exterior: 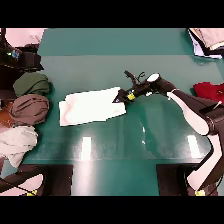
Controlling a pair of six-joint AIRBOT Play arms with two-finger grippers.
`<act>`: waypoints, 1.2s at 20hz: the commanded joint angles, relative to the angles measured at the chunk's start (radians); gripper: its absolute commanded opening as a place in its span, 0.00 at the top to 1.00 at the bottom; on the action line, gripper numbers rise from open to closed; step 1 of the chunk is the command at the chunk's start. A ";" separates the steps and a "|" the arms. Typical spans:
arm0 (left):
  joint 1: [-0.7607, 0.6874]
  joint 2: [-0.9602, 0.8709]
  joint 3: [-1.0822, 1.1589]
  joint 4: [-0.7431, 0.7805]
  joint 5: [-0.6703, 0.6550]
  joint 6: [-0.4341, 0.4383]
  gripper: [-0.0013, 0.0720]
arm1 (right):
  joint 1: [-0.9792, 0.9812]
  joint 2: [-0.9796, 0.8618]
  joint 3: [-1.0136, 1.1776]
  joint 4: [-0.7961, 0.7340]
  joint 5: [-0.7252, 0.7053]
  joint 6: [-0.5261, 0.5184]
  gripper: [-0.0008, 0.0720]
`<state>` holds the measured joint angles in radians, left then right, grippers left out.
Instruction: Fold the shirts.
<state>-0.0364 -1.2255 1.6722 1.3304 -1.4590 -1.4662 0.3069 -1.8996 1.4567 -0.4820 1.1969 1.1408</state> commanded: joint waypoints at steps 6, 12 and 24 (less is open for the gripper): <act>0.001 0.000 0.000 -0.008 -0.023 -0.002 0.95 | -0.355 0.267 0.043 -0.283 0.037 0.030 0.96; -0.009 0.000 -0.001 -0.104 -0.007 -0.001 0.95 | -0.808 0.440 0.043 -0.383 -0.047 0.027 0.96; -0.095 -0.002 -0.102 -0.105 0.064 -0.004 0.95 | -1.091 0.410 0.292 -0.374 -0.039 -0.023 0.96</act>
<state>-0.1272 -1.2274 1.5967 1.2263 -1.4040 -1.4685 -0.7628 -1.4841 1.6695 -0.8562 1.1431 1.1210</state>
